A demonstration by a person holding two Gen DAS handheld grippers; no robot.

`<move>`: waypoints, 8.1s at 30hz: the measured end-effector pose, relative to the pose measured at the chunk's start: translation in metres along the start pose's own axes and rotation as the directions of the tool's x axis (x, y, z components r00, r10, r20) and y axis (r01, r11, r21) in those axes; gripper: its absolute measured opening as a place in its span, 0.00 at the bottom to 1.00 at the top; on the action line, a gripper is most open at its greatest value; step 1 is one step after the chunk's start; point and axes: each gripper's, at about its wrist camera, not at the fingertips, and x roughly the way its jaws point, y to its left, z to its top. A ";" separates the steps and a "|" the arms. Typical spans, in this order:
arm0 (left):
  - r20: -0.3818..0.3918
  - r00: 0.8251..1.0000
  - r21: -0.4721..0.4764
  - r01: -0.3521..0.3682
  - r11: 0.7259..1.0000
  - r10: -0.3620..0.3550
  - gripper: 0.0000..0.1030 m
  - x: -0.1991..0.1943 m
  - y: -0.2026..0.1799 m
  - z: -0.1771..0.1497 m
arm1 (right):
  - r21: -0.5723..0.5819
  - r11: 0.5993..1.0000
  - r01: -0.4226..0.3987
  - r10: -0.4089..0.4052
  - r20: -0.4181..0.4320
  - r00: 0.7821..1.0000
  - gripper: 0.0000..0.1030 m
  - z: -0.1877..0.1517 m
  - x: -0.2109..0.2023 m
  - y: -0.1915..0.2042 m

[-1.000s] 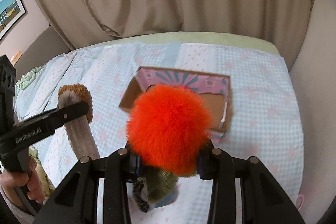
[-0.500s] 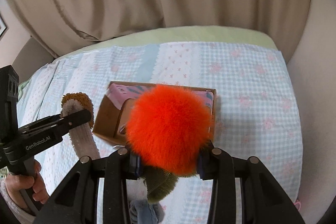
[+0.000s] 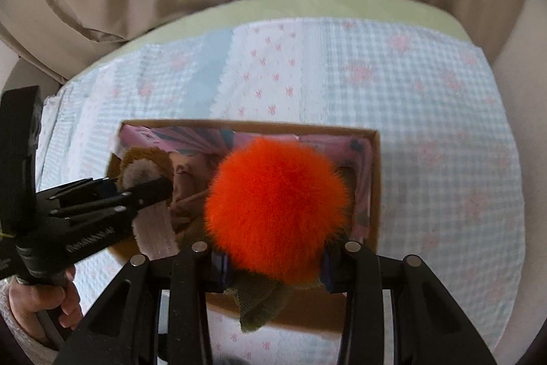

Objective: Organize soft objects
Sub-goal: 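Carry the brown clip and orange pompom into the box and release both, then lift both tools away from the box back over the remaining items, then grasp the pink fluffy scrunchie with the left tool while the right tool grasps the black patterned cloth, then carry the scrunchie and patterned cloth into the striped box and open both tools, then lift both tools away from the box back over the remaining items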

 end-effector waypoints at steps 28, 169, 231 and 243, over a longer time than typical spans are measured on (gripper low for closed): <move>0.039 0.997 0.040 -0.071 0.997 0.070 1.00 -0.044 0.012 -0.016 | 0.030 0.999 -0.025 0.023 0.053 0.998 1.00 0.008 -0.006 -0.003; 0.391 0.915 0.023 0.101 0.995 -0.102 0.31 -0.286 -0.002 -0.216 | 0.052 0.996 -0.066 0.051 0.248 0.967 0.36 -0.193 -0.225 0.122; 0.176 0.981 0.035 -0.095 0.995 0.088 1.00 -0.100 0.006 -0.010 | 0.012 1.000 0.019 -0.019 0.070 0.997 1.00 -0.064 -0.046 0.008; 0.326 0.943 0.039 -0.089 0.995 0.071 1.00 -0.220 -0.007 -0.077 | -0.017 0.999 0.045 -0.042 0.174 0.984 1.00 -0.093 -0.146 0.040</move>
